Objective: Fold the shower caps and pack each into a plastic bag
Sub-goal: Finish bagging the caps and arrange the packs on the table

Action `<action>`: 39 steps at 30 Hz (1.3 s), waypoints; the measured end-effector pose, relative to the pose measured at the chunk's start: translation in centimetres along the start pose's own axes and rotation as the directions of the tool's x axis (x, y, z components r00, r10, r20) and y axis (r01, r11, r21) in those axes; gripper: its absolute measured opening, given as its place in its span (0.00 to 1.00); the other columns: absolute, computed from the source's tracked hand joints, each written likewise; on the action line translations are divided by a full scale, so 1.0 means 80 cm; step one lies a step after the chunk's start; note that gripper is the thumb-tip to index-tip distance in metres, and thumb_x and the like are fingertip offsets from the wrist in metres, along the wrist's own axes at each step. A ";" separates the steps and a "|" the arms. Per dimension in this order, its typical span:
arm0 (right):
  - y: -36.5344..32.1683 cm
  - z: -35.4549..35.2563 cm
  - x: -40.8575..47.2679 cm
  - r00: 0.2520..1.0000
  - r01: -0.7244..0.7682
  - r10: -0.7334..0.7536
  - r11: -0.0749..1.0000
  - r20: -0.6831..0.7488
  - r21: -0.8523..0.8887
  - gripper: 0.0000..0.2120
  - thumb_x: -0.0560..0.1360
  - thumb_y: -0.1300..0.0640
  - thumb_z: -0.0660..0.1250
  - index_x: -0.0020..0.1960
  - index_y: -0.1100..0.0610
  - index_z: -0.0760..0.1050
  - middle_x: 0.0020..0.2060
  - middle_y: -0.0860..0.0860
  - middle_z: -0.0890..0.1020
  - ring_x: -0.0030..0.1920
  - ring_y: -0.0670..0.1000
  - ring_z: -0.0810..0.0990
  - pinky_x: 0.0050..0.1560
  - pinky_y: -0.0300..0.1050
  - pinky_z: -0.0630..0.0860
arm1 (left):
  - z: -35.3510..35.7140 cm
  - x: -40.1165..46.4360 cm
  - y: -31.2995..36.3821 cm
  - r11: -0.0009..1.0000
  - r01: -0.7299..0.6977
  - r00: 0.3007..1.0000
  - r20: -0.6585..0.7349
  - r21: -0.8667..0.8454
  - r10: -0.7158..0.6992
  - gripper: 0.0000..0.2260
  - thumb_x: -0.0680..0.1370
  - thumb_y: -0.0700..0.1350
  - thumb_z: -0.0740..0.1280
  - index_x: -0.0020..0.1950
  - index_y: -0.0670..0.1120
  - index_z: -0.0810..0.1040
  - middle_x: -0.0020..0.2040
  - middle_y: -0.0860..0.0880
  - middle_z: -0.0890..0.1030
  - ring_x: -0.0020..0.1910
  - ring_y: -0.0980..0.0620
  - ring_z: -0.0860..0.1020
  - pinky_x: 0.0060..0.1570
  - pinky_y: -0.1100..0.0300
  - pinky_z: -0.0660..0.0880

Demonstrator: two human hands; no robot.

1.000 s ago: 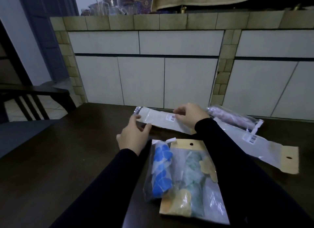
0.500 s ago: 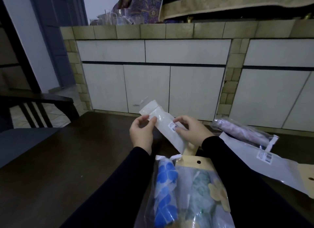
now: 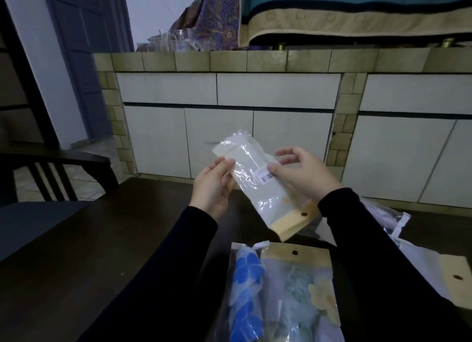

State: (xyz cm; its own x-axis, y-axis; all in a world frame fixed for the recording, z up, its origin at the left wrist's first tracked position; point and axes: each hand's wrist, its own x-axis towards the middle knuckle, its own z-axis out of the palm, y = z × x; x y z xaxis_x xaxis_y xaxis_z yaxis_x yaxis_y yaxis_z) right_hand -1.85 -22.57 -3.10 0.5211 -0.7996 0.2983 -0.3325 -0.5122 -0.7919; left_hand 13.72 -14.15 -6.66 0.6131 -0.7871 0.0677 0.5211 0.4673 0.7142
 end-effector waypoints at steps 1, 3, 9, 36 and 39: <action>0.002 -0.006 -0.002 0.996 -0.072 0.072 0.997 0.055 0.006 0.15 0.71 0.47 0.72 0.56 0.46 0.73 0.49 0.45 0.79 0.45 0.44 0.78 0.42 0.39 0.72 | 0.000 -0.002 -0.004 0.998 0.044 0.999 -0.001 0.040 -0.044 0.10 0.77 0.33 0.66 0.57 0.38 0.72 0.42 0.45 0.81 0.33 0.55 0.82 0.29 0.66 0.76; 0.009 -0.017 -0.008 0.966 -0.240 0.226 0.965 0.123 0.110 0.20 0.69 0.44 0.74 0.57 0.50 0.75 0.48 0.48 0.79 0.40 0.46 0.77 0.32 0.38 0.71 | -0.001 -0.009 -0.011 0.984 0.131 0.991 0.003 0.123 -0.132 0.11 0.76 0.32 0.65 0.58 0.37 0.72 0.42 0.44 0.80 0.31 0.55 0.82 0.29 0.67 0.76; 0.049 -0.024 -0.037 0.816 -0.539 0.448 0.818 0.366 0.200 0.23 0.67 0.33 0.68 0.46 0.53 0.78 0.31 0.49 0.79 0.26 0.47 0.73 0.28 0.38 0.68 | 0.009 -0.045 -0.017 0.910 0.243 0.928 0.194 0.335 -0.319 0.07 0.76 0.30 0.62 0.49 0.37 0.77 0.41 0.43 0.84 0.36 0.51 0.83 0.36 0.63 0.79; 0.068 -0.019 -0.107 0.915 -0.324 0.083 0.734 0.395 0.597 0.20 0.69 0.54 0.71 0.57 0.65 0.78 0.51 0.63 0.82 0.49 0.60 0.83 0.53 0.52 0.79 | 0.010 -0.125 -0.023 0.767 -0.096 0.881 0.413 0.634 -0.231 0.16 0.72 0.38 0.74 0.58 0.42 0.79 0.50 0.44 0.85 0.47 0.47 0.84 0.38 0.60 0.78; 0.068 -0.019 -0.107 0.915 -0.319 0.075 0.733 0.396 0.600 0.20 0.68 0.55 0.71 0.55 0.66 0.79 0.49 0.63 0.83 0.45 0.59 0.83 0.49 0.50 0.79 | 0.010 -0.126 -0.022 0.743 -0.088 0.865 0.422 0.663 -0.273 0.12 0.72 0.39 0.73 0.55 0.41 0.81 0.48 0.43 0.85 0.44 0.48 0.84 0.36 0.62 0.78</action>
State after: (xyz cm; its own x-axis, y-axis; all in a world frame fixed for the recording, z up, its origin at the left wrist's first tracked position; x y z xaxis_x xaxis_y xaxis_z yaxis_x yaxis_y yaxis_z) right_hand -9.33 -18.97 -9.13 0.7633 -0.6460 0.0031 0.0614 0.0677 -0.9958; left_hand 6.14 -7.38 -8.01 0.1373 -0.9780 0.1571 -0.0606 0.1500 0.9868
